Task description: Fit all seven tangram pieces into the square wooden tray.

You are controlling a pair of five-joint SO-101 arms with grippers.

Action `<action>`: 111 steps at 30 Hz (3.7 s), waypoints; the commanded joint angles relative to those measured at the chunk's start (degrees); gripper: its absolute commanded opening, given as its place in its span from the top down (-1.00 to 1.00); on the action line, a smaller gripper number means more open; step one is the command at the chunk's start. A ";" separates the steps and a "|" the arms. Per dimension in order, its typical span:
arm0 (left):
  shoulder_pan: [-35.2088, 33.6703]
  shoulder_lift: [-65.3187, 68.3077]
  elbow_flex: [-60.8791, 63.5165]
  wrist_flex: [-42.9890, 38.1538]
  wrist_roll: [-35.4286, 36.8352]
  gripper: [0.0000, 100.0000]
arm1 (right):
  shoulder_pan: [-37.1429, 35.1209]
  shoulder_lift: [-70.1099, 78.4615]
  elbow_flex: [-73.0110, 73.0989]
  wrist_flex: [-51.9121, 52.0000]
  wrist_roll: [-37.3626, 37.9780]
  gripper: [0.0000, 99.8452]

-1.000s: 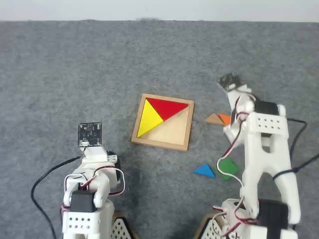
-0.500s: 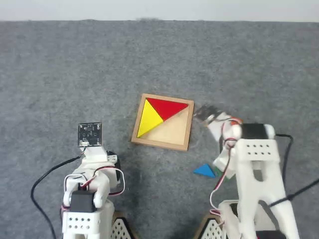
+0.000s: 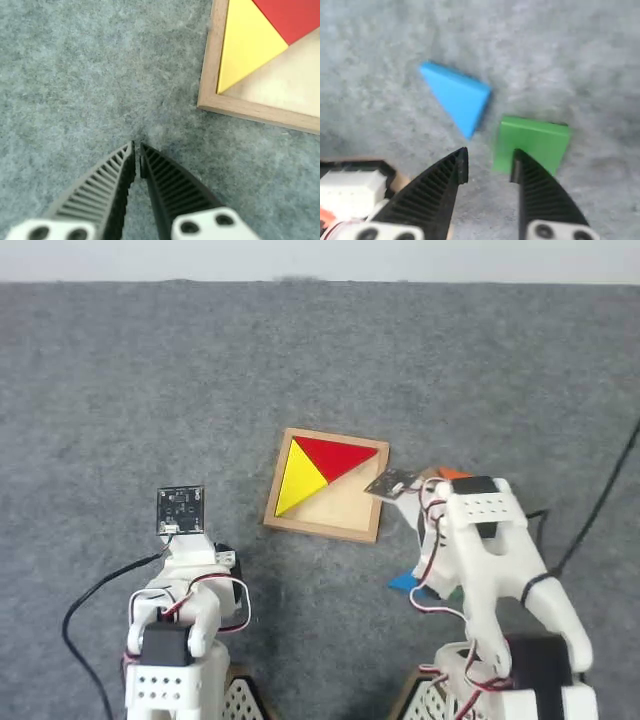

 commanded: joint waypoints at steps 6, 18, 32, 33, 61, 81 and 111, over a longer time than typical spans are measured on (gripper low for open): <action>-0.35 -1.14 -0.75 0.26 -0.88 0.97 | 5.58 0.84 -0.09 -7.52 0.88 0.50; -0.35 -1.14 -0.75 0.26 -0.88 0.97 | 5.41 -4.44 -14.42 -11.12 -8.44 0.50; -0.35 -1.14 -0.75 0.26 -0.88 0.97 | 5.05 31.16 -51.87 5.93 8.53 0.35; -0.35 -1.14 -0.75 0.26 -0.88 0.97 | 5.05 32.66 -53.45 6.73 10.20 0.33; -0.35 -1.14 -0.75 0.26 -0.88 0.97 | 11.12 42.15 -58.64 5.23 10.99 0.80; -0.35 -1.14 -0.75 0.26 -0.88 0.97 | -9.01 6.73 -42.99 10.33 -3.87 0.98; -0.35 -1.14 -0.75 0.26 -0.88 0.97 | -25.71 21.58 -29.98 -19.12 -7.91 0.94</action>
